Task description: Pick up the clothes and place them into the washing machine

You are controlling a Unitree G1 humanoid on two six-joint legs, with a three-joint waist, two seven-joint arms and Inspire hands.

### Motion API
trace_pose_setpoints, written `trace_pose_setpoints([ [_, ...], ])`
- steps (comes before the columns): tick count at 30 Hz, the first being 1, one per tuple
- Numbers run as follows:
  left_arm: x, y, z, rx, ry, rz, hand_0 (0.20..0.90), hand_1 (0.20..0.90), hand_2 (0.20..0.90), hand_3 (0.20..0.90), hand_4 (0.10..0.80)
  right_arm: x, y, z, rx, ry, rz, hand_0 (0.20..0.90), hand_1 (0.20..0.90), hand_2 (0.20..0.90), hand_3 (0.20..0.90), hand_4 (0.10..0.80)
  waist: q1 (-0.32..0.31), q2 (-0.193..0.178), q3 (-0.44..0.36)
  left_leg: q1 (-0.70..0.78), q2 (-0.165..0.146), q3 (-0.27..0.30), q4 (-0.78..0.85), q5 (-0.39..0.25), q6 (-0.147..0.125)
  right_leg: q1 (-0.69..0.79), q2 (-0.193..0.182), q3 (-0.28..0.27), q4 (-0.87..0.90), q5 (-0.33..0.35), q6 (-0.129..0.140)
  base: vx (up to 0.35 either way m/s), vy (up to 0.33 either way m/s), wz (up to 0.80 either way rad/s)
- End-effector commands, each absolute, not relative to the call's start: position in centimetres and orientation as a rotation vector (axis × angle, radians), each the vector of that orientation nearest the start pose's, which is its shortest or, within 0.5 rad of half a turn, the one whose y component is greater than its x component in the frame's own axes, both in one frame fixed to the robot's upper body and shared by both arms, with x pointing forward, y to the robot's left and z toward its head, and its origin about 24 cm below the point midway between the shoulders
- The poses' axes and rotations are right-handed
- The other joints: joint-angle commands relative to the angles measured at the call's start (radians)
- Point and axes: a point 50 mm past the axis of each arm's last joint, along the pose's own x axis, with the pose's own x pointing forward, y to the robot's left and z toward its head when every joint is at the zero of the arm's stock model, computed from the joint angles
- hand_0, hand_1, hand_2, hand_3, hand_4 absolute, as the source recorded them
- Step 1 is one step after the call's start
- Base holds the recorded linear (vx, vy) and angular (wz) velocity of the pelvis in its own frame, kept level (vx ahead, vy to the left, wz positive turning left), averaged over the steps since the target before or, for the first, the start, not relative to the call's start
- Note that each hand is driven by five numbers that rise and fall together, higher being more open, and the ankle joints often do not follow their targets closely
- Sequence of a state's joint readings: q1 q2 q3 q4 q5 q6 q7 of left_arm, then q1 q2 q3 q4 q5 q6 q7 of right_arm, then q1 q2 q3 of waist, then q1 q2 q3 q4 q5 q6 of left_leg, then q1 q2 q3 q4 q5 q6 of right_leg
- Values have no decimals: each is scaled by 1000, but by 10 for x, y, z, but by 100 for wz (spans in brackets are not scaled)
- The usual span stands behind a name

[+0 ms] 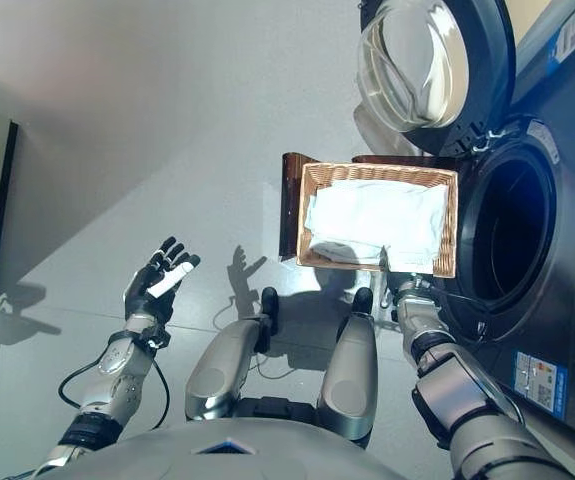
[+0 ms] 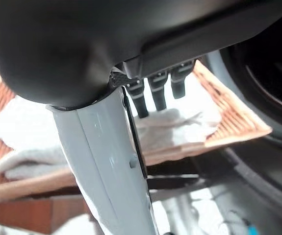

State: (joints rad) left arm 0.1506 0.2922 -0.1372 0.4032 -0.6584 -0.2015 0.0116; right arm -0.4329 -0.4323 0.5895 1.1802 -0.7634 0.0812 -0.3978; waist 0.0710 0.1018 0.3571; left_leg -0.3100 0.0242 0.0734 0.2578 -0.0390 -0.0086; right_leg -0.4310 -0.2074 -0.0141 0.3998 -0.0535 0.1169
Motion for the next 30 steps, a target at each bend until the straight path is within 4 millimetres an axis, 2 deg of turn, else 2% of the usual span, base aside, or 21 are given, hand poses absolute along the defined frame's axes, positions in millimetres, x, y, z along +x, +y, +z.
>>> trace_pose_setpoints([
  [1, 197, 241, -25, -222, 178, 193, 900, 900, 900, 900, 800, 285, -240, -41, -1592, 271, 114, 900, 900, 900, 900, 800, 13, -56, -53, 0, -20, -16, 1, -16, 5, 40, 11, -29, -24, 31, -7, 43, -3, 2],
  [7, 204, 238, -15, -206, 138, 174, 900, 900, 900, 900, 800, 303, -220, -28, -1568, 184, 73, 900, 900, 900, 900, 800, 53, -92, -31, -10, -28, -44, -25, 7, 6, 65, -1, -73, -71, 57, -4, -2, -4, 15],
  [16, 204, 249, -9, -163, 135, 168, 900, 900, 900, 900, 800, 310, -221, -29, -1572, 258, 26, 900, 900, 900, 900, 800, 105, -101, -9, -47, -48, -83, -20, 16, 7, 79, -21, -120, -82, 59, -3, -16, 17, 23],
  [23, 204, 255, -1, -151, 107, 176, 900, 900, 900, 900, 800, 319, -221, -21, -1625, 254, 19, 900, 900, 900, 900, 800, 120, -77, 24, -99, -62, -83, 16, 13, 10, 30, -33, -117, -52, 53, -10, -59, 49, 9],
  [30, 204, 256, -1, -160, 103, 179, 900, 900, 900, 900, 800, 325, -223, -13, -1650, 254, -4, 900, 900, 900, 900, 800, 117, -54, 38, -151, -60, -72, 90, -10, 16, -26, -36, -99, 19, 33, -15, -42, 35, -2],
])
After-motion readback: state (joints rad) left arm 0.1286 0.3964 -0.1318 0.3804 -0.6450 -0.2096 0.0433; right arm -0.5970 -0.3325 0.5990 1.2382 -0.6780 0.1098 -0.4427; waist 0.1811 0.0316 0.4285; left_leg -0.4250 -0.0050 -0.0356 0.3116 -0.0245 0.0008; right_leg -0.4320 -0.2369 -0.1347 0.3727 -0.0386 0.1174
